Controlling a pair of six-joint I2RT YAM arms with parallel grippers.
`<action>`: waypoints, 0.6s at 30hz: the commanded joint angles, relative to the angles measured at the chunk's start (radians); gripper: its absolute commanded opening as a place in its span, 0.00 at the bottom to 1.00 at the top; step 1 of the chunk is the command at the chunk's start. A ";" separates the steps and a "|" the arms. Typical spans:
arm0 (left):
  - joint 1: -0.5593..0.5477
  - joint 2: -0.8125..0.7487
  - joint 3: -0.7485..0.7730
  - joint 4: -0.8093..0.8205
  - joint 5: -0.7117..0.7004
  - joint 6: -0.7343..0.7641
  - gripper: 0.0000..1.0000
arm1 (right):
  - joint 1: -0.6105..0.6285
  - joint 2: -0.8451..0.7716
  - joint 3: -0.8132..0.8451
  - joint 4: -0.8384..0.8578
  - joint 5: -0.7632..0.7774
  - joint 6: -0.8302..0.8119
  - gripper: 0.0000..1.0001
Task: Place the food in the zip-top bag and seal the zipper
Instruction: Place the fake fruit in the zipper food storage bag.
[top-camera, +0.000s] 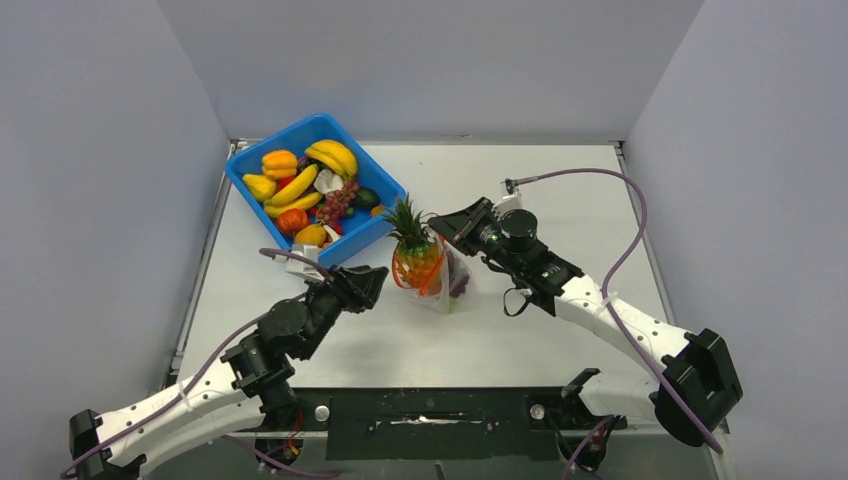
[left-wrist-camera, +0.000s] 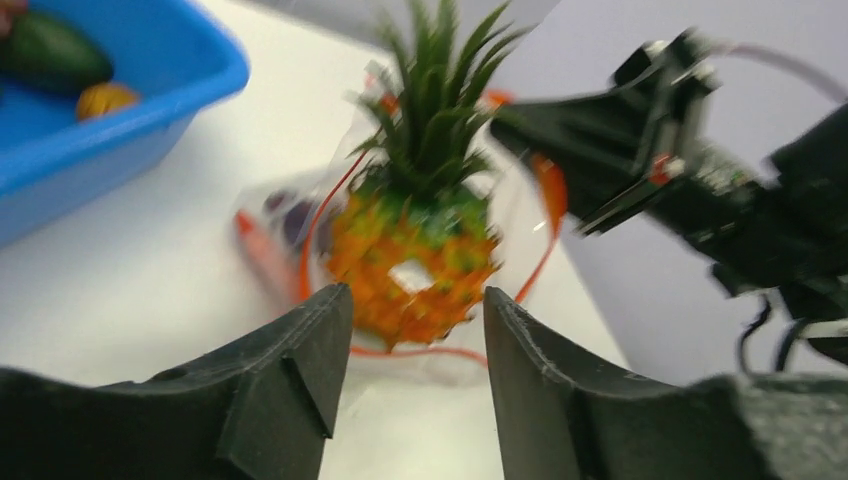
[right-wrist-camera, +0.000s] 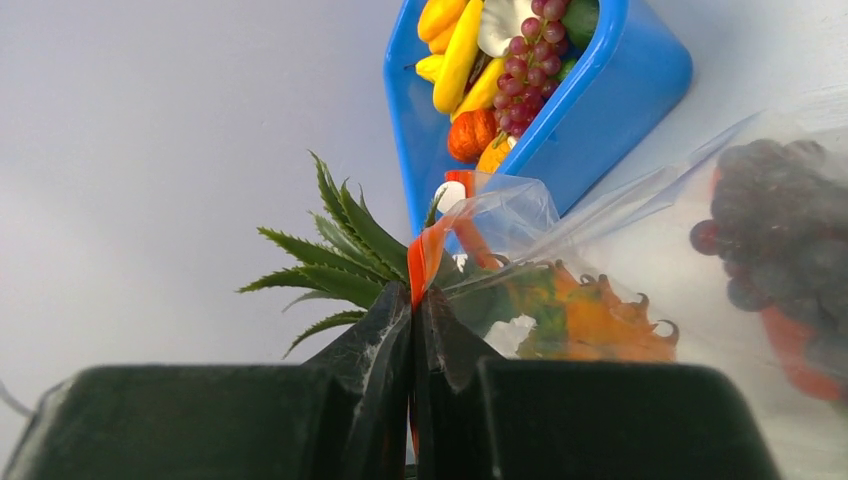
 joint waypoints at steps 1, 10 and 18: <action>0.009 0.064 0.094 -0.298 0.023 -0.114 0.42 | -0.004 -0.047 0.011 0.132 -0.036 0.015 0.00; 0.086 0.208 0.148 -0.302 0.173 -0.166 0.29 | -0.013 -0.061 -0.003 0.141 -0.042 0.021 0.00; 0.335 0.199 0.026 -0.100 0.438 -0.239 0.32 | -0.018 -0.067 0.000 0.137 -0.049 0.022 0.00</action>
